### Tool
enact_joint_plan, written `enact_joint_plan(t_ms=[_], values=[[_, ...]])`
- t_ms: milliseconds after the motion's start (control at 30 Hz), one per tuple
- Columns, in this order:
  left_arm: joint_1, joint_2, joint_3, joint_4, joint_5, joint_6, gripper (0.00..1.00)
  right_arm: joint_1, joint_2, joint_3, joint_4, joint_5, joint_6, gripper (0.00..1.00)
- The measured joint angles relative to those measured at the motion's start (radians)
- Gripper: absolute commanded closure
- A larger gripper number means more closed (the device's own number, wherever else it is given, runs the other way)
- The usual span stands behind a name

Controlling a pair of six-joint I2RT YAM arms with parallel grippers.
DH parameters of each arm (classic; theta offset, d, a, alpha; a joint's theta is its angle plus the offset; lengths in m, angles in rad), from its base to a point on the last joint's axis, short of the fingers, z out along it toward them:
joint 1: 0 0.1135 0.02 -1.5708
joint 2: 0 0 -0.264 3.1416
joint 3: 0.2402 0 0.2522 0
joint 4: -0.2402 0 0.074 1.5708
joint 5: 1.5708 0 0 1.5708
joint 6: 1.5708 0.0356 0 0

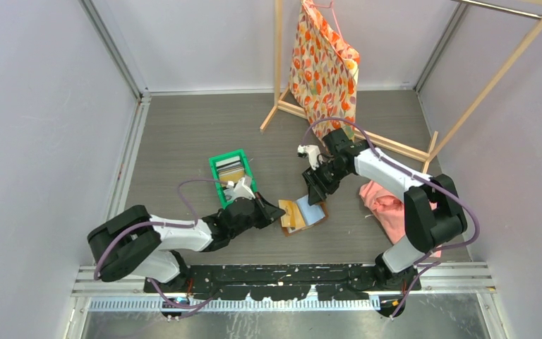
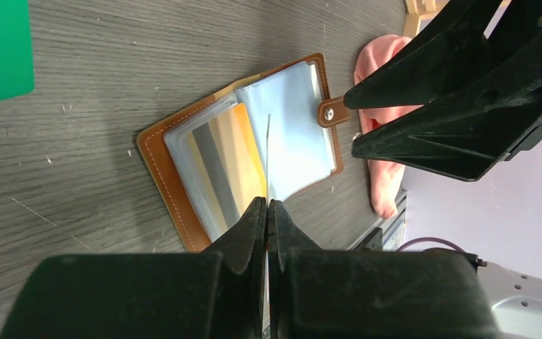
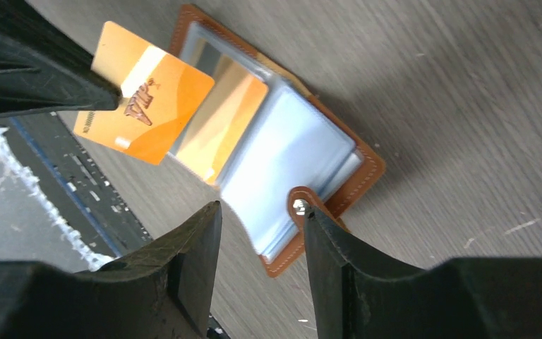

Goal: Put the credit cards into the card holder
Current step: Insert the credit card into the card holder.

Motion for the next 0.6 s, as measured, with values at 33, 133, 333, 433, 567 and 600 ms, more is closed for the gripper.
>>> enact_joint_plan(t_ms=[33,133,333,433,567,600], values=[[-0.002,0.016,0.0,0.012,-0.005,-0.002,1.0,0.001,0.005,0.001,0.002,0.019,0.0,0.47],[-0.009,0.05,0.0,0.047,-0.019,-0.012,1.0,-0.001,0.019,0.006,0.008,0.062,0.002,0.46],[-0.02,0.119,0.003,0.134,-0.02,-0.023,1.0,-0.017,0.057,0.024,0.009,0.112,0.008,0.38],[-0.025,0.168,0.003,0.187,-0.02,-0.045,1.0,-0.019,0.077,0.031,0.008,0.128,0.009,0.37],[-0.029,0.23,0.003,0.238,-0.019,-0.068,1.0,-0.024,0.085,0.032,0.004,0.14,0.009,0.37],[-0.029,0.241,0.003,0.245,-0.019,-0.071,1.0,-0.024,0.09,0.035,0.002,0.142,0.009,0.38]])
